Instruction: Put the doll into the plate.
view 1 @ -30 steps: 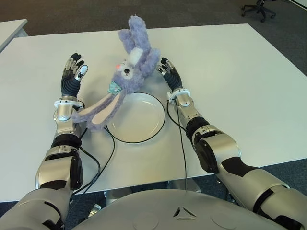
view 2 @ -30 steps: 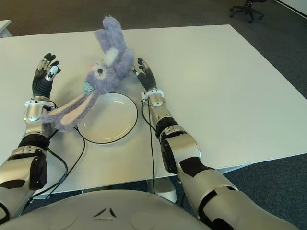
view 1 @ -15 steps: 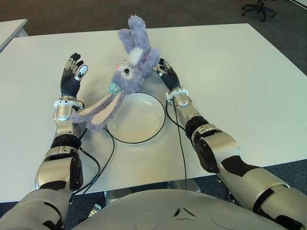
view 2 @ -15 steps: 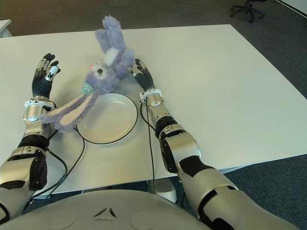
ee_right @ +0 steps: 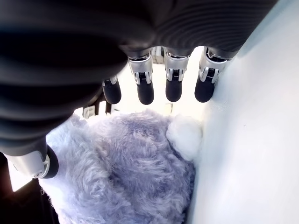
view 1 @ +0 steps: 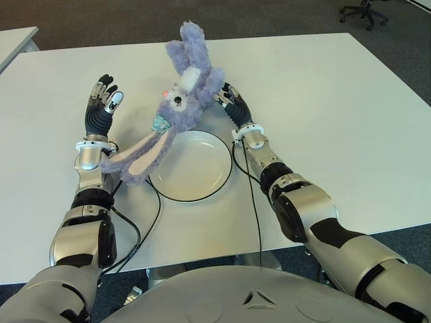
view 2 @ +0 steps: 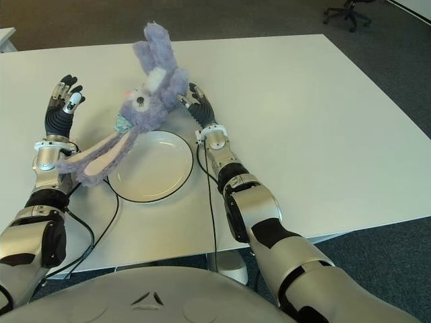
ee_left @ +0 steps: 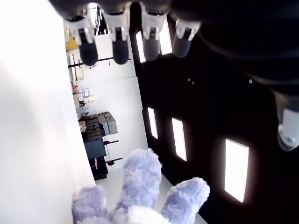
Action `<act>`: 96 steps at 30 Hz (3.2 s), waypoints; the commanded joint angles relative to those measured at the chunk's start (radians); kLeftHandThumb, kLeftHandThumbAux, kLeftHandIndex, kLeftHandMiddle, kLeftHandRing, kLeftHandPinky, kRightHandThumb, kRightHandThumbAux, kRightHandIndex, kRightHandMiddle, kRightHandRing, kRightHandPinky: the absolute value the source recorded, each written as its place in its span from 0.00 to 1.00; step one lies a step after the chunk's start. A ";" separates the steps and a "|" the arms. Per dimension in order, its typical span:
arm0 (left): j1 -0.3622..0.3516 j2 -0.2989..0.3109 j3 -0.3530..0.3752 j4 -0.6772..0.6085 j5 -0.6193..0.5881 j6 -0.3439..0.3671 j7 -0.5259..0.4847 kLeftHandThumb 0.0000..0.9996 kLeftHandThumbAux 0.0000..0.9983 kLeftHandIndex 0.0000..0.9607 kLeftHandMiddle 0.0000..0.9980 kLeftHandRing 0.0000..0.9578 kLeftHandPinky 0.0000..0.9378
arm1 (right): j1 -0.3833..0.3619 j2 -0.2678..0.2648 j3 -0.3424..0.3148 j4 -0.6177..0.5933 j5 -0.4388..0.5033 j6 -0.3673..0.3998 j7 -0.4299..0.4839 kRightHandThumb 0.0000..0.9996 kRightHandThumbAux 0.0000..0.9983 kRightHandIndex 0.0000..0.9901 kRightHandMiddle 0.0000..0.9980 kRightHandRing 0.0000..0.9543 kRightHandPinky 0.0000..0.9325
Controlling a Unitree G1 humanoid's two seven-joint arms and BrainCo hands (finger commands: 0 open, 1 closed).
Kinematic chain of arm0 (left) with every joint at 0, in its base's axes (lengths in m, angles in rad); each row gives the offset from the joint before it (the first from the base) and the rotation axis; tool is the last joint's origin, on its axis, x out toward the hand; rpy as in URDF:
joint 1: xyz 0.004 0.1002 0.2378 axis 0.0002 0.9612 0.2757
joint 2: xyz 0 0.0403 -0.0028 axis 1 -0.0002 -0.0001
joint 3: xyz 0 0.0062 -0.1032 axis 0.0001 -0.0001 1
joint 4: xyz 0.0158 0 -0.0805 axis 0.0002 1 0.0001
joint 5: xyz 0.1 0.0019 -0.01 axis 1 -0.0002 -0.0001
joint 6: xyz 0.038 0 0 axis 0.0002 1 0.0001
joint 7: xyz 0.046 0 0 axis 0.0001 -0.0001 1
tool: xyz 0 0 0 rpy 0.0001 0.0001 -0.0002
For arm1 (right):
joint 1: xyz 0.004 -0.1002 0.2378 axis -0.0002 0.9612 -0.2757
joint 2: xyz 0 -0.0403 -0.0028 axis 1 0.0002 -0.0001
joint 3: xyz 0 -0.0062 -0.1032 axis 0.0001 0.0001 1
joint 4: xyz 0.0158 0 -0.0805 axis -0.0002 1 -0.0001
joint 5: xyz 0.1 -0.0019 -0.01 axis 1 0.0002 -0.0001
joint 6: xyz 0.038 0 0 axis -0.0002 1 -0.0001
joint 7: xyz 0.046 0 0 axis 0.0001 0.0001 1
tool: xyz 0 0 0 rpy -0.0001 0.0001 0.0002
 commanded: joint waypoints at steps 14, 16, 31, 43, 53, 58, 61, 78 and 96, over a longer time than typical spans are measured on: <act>0.106 -0.064 -0.017 0.067 0.018 0.010 0.015 0.00 0.45 0.00 0.09 0.10 0.14 | -0.097 0.153 0.015 0.031 -0.013 0.042 -0.006 0.45 0.52 0.03 0.00 0.01 0.09; 0.106 -0.064 -0.018 0.067 0.021 0.010 0.017 0.00 0.45 0.00 0.09 0.11 0.15 | -0.099 0.154 0.018 0.032 -0.016 0.043 -0.008 0.46 0.53 0.04 0.00 0.02 0.10; 0.109 -0.060 -0.029 0.071 0.032 0.016 0.024 0.00 0.44 0.00 0.08 0.10 0.13 | -0.109 0.153 0.046 0.032 -0.051 0.048 -0.034 0.45 0.51 0.04 0.00 0.03 0.13; 0.116 -0.058 -0.038 0.069 0.038 0.016 0.021 0.00 0.45 0.00 0.07 0.09 0.12 | -0.120 0.160 0.039 0.035 -0.043 0.088 -0.057 0.48 0.51 0.09 0.07 0.10 0.20; 0.117 -0.062 -0.041 0.070 0.037 0.026 0.019 0.00 0.45 0.00 0.07 0.09 0.13 | -0.114 0.167 0.014 0.026 -0.016 0.075 -0.065 0.60 0.55 0.21 0.24 0.27 0.37; 0.115 -0.064 -0.040 0.073 0.034 0.033 0.016 0.00 0.45 0.00 0.07 0.09 0.13 | -0.111 0.171 -0.003 0.022 0.000 0.063 -0.059 0.69 0.55 0.27 0.33 0.38 0.44; 0.114 -0.065 -0.039 0.074 0.031 0.035 0.014 0.00 0.45 0.00 0.07 0.09 0.12 | -0.108 0.171 0.000 0.021 -0.005 0.053 -0.072 0.71 0.67 0.38 0.36 0.41 0.46; 0.117 -0.069 -0.036 0.076 0.028 0.028 0.010 0.00 0.45 0.00 0.07 0.09 0.11 | -0.105 0.159 0.039 0.031 -0.050 0.032 -0.125 0.84 0.68 0.38 0.52 0.61 0.62; 0.124 -0.067 -0.037 0.072 0.028 0.023 0.007 0.00 0.45 0.00 0.07 0.09 0.11 | -0.099 0.159 0.026 0.025 -0.030 0.025 -0.124 0.84 0.69 0.38 0.51 0.64 0.65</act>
